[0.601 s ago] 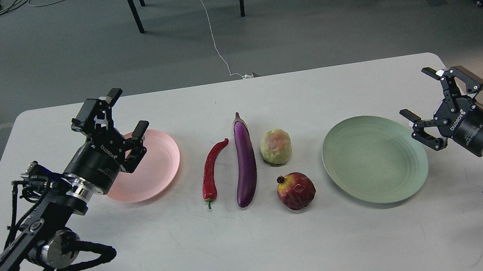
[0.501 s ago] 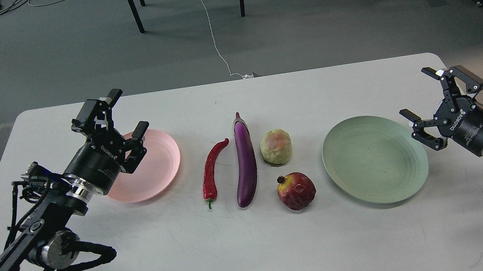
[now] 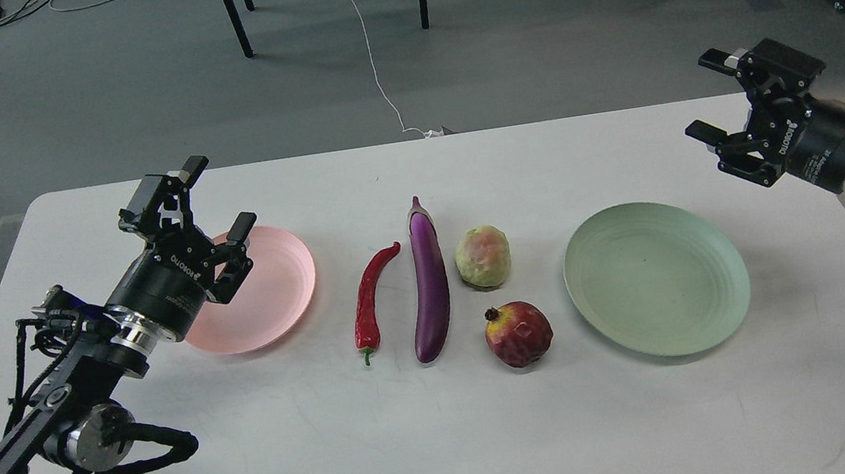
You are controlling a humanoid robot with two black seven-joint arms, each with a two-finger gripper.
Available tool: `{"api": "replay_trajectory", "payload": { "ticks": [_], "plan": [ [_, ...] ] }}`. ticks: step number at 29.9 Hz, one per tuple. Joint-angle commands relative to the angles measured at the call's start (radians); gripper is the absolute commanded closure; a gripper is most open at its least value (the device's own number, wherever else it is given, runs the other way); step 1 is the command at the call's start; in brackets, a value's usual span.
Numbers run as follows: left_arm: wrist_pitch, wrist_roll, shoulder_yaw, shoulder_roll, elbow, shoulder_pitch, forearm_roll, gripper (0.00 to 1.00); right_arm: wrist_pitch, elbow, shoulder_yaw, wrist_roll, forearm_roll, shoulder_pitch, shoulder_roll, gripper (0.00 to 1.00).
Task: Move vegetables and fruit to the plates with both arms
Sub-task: 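Raise the right gripper and move it toward the pale green fruit, then lower the right gripper onto the pale green fruit and grasp it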
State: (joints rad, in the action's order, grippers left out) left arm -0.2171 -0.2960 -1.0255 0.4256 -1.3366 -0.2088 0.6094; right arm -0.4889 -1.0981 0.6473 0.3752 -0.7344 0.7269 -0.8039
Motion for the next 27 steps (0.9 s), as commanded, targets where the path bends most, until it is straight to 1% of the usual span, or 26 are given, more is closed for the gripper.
{"api": "replay_trajectory", "payload": {
  "ticks": [1, 2, 3, 5, 7, 11, 13, 17, 21, 27],
  "plan": [
    [-0.002, -0.035, -0.001, 0.024, -0.003, -0.001, -0.005, 0.02, 0.000, 0.003, -0.211, 0.069, -0.265, 0.283, 0.008, 0.01],
    [-0.002, -0.037, -0.001, 0.024, -0.006, -0.001, -0.005, 0.02, 0.000, 0.003, -0.297, 0.105, -0.327, 0.366, 0.015, 0.01],
    [-0.002, -0.038, -0.002, 0.024, -0.007, -0.001, -0.005, 0.02, 0.000, 0.004, -0.413, 0.114, -0.405, 0.466, 0.032, 0.01],
    [-0.002, -0.040, -0.002, 0.022, -0.010, -0.001, -0.005, 0.02, 0.000, 0.009, -0.576, 0.114, -0.517, 0.601, 0.092, 0.01],
    [-0.001, -0.041, -0.001, 0.022, -0.012, 0.000, -0.005, 0.02, 0.000, 0.013, -0.687, 0.114, -0.603, 0.676, 0.173, 0.01],
    [-0.001, -0.041, -0.001, 0.024, -0.026, 0.000, -0.005, 0.02, 0.000, 0.046, -0.722, 0.114, -0.742, 0.695, 0.276, 0.01],
    [-0.001, -0.041, -0.001, 0.024, -0.026, 0.000, -0.005, 0.02, 0.000, 0.087, -0.742, 0.114, -0.818, 0.694, 0.346, 0.01],
    [-0.001, -0.041, -0.002, 0.024, -0.029, 0.000, -0.005, 0.02, 0.000, 0.193, -0.813, 0.114, -0.841, 0.690, 0.458, 0.01],
    [-0.002, -0.041, -0.002, 0.028, -0.038, 0.000, -0.005, 0.02, 0.000, 0.259, -0.859, 0.114, -0.841, 0.677, 0.528, 0.01],
    [-0.001, -0.041, -0.005, 0.030, -0.038, 0.000, -0.005, 0.02, 0.000, 0.311, -0.881, 0.114, -0.841, 0.651, 0.584, 0.01]
  ]
}}
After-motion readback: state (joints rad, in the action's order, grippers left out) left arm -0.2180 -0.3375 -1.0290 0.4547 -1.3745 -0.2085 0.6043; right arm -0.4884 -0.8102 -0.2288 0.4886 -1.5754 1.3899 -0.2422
